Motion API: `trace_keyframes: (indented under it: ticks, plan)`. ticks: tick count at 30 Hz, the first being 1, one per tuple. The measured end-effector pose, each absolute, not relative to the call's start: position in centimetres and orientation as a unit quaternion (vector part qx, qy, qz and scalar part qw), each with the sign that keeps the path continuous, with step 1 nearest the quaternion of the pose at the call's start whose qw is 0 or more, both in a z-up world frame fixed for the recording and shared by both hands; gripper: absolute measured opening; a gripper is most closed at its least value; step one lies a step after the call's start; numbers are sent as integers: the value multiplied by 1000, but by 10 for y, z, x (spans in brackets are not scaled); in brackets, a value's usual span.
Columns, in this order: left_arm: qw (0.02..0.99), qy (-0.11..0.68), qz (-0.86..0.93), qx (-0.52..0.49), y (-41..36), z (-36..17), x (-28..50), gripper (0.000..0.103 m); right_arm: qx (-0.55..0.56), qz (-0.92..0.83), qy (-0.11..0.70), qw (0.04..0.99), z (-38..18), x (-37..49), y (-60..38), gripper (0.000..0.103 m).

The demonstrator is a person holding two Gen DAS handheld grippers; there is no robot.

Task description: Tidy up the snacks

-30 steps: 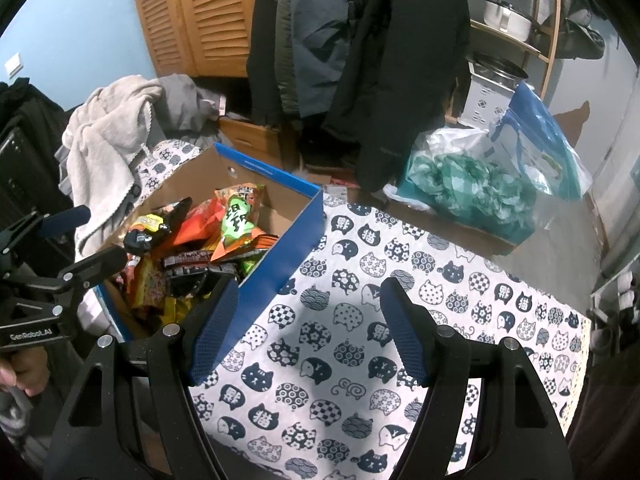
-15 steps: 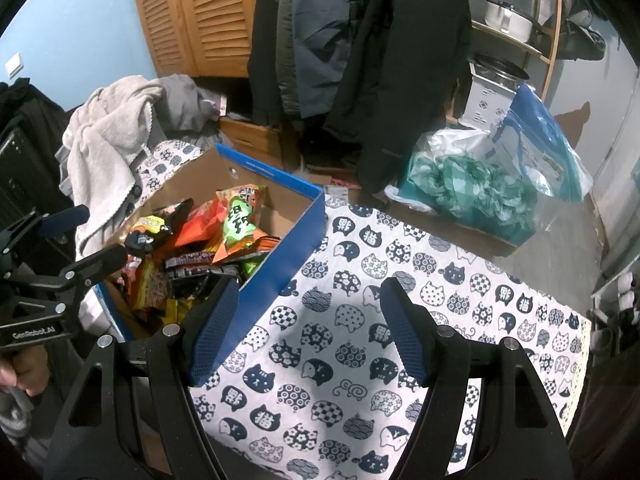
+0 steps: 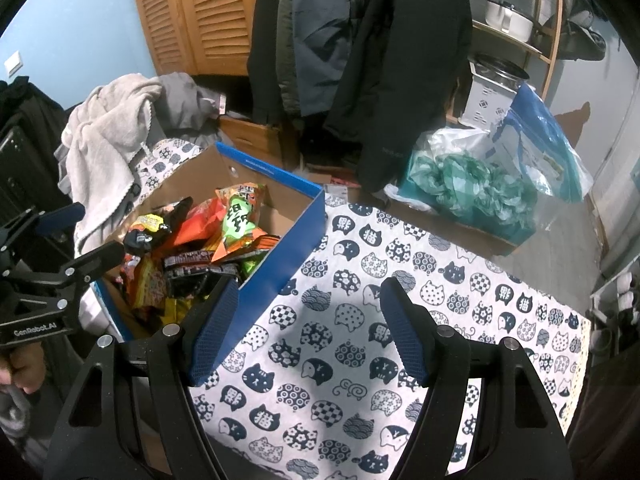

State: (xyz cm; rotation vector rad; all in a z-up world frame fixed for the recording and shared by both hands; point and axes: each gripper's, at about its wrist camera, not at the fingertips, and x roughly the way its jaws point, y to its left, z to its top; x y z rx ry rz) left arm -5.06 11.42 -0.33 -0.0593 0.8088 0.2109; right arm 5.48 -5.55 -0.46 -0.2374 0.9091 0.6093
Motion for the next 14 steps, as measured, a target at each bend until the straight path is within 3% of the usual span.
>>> trace_keyframes:
  ticks: [14]
  plan:
    - [914, 390, 103, -36, 115, -3, -51, 88, -116, 290, 434, 845, -9, 56, -58, 72]
